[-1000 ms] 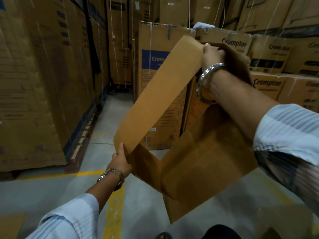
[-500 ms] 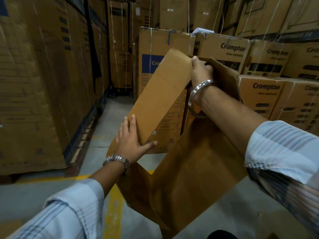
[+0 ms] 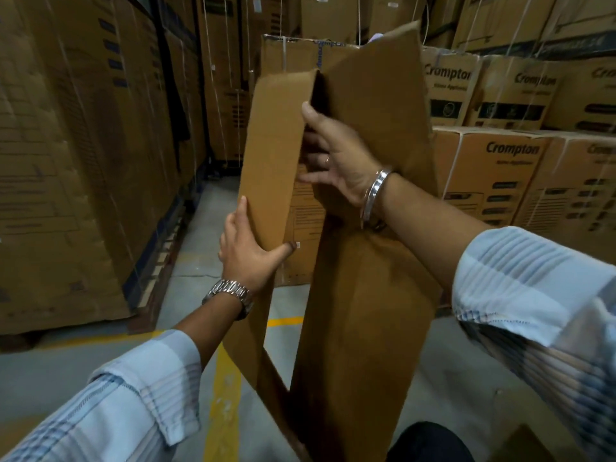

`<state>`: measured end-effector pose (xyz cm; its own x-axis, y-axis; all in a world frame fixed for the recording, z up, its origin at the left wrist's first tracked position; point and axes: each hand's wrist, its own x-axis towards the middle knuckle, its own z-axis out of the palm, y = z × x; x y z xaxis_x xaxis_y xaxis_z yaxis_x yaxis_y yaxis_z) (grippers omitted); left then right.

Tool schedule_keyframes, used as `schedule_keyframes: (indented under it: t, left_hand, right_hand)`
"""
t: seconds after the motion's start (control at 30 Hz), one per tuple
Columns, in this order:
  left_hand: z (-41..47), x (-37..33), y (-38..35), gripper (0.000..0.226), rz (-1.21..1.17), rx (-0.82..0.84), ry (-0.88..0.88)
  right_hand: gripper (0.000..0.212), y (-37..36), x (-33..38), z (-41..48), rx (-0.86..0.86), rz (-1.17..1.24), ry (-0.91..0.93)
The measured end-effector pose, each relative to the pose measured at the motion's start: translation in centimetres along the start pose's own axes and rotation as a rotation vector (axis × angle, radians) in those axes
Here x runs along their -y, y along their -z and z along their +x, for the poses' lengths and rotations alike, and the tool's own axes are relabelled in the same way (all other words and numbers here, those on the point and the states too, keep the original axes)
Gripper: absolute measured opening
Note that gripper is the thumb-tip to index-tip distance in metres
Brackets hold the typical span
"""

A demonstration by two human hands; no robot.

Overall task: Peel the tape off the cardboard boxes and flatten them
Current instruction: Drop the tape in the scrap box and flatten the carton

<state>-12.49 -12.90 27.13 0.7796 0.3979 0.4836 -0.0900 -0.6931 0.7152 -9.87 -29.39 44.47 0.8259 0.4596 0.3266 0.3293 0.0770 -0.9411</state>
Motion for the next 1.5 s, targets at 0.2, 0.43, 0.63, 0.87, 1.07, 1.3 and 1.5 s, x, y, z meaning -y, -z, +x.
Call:
schedule_keyframes:
  t: [0.2,0.43,0.63,0.87,1.07,1.3,1.5]
  left_hand:
    - [0.3,0.8,0.6,0.123,-0.143,-0.035,0.082]
    - [3.6,-0.4,2.5,0.116,-0.131,-0.127,0.166]
    - [6.0,-1.0,4.2,0.116,-0.126,-0.205,0.185]
    - [6.0,-3.2,4.3,0.118,-0.059,-0.284,0.209]
    - [5.1,-5.7,3.5,0.107,-0.052,-0.324,0.099]
    - [2.6,-4.0,1.3,0.066,-0.37,0.19,0.09]
    - [-1.2,-3.6,-0.2,0.073,-0.316,0.508,-0.196]
  right_hand:
    - [0.028,-1.0,-5.6,-3.2,0.101,-0.362,-0.036]
    - [0.021,-0.8,-7.1,-6.5,-0.185,-1.24,0.776]
    - [0.098,1.3,-5.8,-5.8,-0.664,-1.078,0.401]
    - [0.04,2.7,-4.8,-4.8,-0.204,-0.442,-0.093]
    - [0.024,0.7,-5.7,-3.1,-0.275,-0.494,0.025]
    - [0.033,0.7,-11.0,-1.7,-0.575,-0.436,-0.189]
    - [0.029,-0.3,-9.5,0.2,-0.716,0.159,-0.283]
